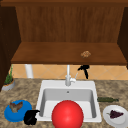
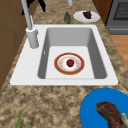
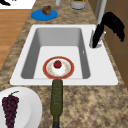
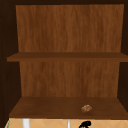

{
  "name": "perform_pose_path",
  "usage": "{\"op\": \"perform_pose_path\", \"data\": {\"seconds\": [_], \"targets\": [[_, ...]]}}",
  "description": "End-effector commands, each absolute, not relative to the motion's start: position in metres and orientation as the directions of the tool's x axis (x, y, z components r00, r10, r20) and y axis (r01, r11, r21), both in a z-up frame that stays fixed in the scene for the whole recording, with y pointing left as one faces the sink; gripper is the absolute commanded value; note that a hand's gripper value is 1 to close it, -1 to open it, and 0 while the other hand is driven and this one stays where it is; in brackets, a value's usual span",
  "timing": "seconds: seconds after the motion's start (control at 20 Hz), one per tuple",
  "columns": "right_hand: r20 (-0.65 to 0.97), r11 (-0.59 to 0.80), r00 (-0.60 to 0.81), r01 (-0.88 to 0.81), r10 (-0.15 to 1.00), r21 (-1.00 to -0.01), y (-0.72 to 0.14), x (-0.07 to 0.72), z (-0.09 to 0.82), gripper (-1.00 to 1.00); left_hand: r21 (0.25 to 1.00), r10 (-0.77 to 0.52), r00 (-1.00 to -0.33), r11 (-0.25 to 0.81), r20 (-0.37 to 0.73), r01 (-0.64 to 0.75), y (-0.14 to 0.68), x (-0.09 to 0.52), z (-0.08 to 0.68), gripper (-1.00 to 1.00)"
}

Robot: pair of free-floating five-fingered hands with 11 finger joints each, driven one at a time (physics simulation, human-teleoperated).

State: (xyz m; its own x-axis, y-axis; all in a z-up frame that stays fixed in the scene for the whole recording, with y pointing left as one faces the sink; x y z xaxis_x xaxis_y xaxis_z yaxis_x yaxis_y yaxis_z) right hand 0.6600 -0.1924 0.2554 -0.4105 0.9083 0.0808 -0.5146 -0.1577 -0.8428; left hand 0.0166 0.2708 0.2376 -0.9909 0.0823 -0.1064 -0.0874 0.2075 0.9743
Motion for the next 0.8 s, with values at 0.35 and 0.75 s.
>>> {"op": "perform_pose_path", "data": {"seconds": [0.35, 0.75], "targets": [[0.076, -0.131, -0.43, -0.433, 0.9, -0.892, -0.252, 0.608, 0.272, -1.0, 0.974, 0.082, -0.991, 0.208, -0.106, -0.087, 0.271, 0.017, 0.238, 0.0], [0.079, -0.125, -0.437, -0.42, 0.896, -0.899, -0.294, 0.558, 0.27, -1.0, 0.974, 0.082, -0.991, 0.208, -0.106, -0.087, 0.271, 0.017, 0.238, 0.0]]}}
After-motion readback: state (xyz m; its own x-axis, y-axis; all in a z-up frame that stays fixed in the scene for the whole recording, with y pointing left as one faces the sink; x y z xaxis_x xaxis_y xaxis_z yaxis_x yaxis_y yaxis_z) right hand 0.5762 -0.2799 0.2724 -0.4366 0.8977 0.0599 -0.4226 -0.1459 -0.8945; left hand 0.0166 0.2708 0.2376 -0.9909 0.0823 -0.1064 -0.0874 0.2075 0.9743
